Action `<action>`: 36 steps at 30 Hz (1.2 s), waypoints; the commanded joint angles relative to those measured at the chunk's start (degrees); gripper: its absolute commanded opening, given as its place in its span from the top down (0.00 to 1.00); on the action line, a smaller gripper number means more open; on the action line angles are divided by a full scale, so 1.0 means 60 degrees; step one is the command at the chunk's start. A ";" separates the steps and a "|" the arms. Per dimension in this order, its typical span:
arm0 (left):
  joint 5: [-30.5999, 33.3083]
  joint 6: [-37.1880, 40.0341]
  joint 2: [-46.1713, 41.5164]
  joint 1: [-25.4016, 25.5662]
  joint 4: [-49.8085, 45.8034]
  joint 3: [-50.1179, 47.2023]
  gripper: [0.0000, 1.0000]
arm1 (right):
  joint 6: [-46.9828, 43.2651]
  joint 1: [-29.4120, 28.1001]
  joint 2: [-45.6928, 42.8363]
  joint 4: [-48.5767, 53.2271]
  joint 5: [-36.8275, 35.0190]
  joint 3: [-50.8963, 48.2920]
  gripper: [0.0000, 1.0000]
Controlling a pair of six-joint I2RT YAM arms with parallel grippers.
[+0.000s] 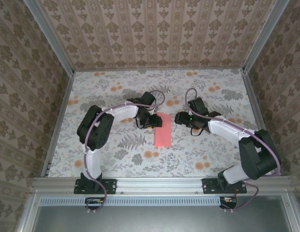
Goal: Fold a paper plane with a square sheet of paper (fold left side to right side)
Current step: First fold in half a square sheet of paper at the center of the table, then hold the square sheet of paper at the center of the table.
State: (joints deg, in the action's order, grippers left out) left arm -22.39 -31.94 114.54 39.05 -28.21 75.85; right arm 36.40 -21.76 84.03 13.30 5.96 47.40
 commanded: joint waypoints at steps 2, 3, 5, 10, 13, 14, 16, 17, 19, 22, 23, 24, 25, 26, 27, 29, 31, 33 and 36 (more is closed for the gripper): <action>0.0041 -0.0061 0.0742 0.0321 -0.0278 -0.0052 0.51 | 0.0065 0.0052 -0.0224 0.0007 -0.0166 -0.0093 0.30; 0.0044 -0.0059 0.0757 0.0325 -0.0279 -0.0045 0.51 | 0.0046 0.0052 -0.0201 0.0002 -0.0131 -0.0092 0.30; 0.0041 -0.0052 0.0758 0.0322 -0.0287 -0.0044 0.51 | 0.0012 0.0039 -0.0148 -0.0033 0.0005 -0.0070 0.30; 0.0041 -0.0036 0.0758 0.0331 -0.0309 -0.0030 0.51 | -0.0010 0.0045 0.0112 -0.0236 0.0618 -0.0008 0.31; 0.0054 -0.0023 0.0758 0.0321 -0.0323 -0.0023 0.51 | -0.0015 0.0043 0.0448 -0.0431 0.1260 0.0123 0.41; 0.0055 -0.0023 0.0758 0.0321 -0.0324 -0.0030 0.51 | 0.0004 0.0052 0.0613 -0.0529 0.1538 0.0178 0.45; 0.0054 -0.0029 0.0766 0.0331 -0.0316 -0.0012 0.51 | 0.0066 0.0015 0.0921 -0.0748 0.2112 0.0292 0.54; 0.0055 -0.0016 0.0758 0.0333 -0.0327 -0.0005 0.51 | 0.0123 -0.0015 0.1088 -0.0843 0.2326 0.0345 0.60; 0.0055 -0.0016 0.0758 0.0324 -0.0337 -0.0019 0.51 | 0.0198 -0.0115 0.1386 -0.0953 0.2578 0.0500 0.68; 0.0070 -0.0004 0.0755 0.0347 -0.0359 -0.0021 0.51 | 0.0260 -0.0287 0.1822 -0.1038 0.2778 0.0696 0.80; 0.0070 -0.0008 0.0747 0.0337 -0.0353 -0.0012 0.51 | 0.0301 -0.0346 0.1961 -0.1030 0.2823 0.0766 0.83; 0.0084 0.0000 0.0733 0.0347 -0.0364 -0.0015 0.51 | 0.0319 -0.0387 0.2093 -0.1030 0.2857 0.0813 0.86; 0.0085 -0.0008 0.0736 0.0346 -0.0367 -0.0015 0.51 | 0.0351 -0.0425 0.2220 -0.1017 0.2888 0.0856 0.89; 0.0099 -0.0008 0.0733 0.0347 -0.0389 -0.0015 0.51 | 0.0377 -0.0456 0.2323 -0.1028 0.2899 0.0898 0.90; 0.0099 -0.0006 0.0744 0.0342 -0.0383 -0.0015 0.51 | 0.0393 -0.0488 0.2402 -0.1041 0.2917 0.0926 0.92; 0.0097 -0.0012 0.0743 0.0347 -0.0382 -0.0015 0.51 | 0.0407 -0.0545 0.2596 -0.0971 0.2934 0.1005 0.92; 0.0100 -0.0008 0.0758 0.0341 -0.0375 -0.0014 0.51 | 0.0393 -0.0592 0.2756 -0.0888 0.2935 0.1089 0.93; 0.0113 -0.0008 0.0766 0.0348 -0.0384 -0.0001 0.51 | 0.0386 -0.0621 0.2880 -0.0771 0.2891 0.1133 0.93; 0.0114 -0.0003 0.0760 0.0357 -0.0382 -0.0015 0.51 | 0.0353 -0.0637 0.3033 -0.0586 0.2779 0.1178 0.93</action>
State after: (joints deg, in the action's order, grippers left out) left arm -21.58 -31.94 114.83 39.35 -29.19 76.55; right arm 38.13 -25.21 100.77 7.92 22.20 52.97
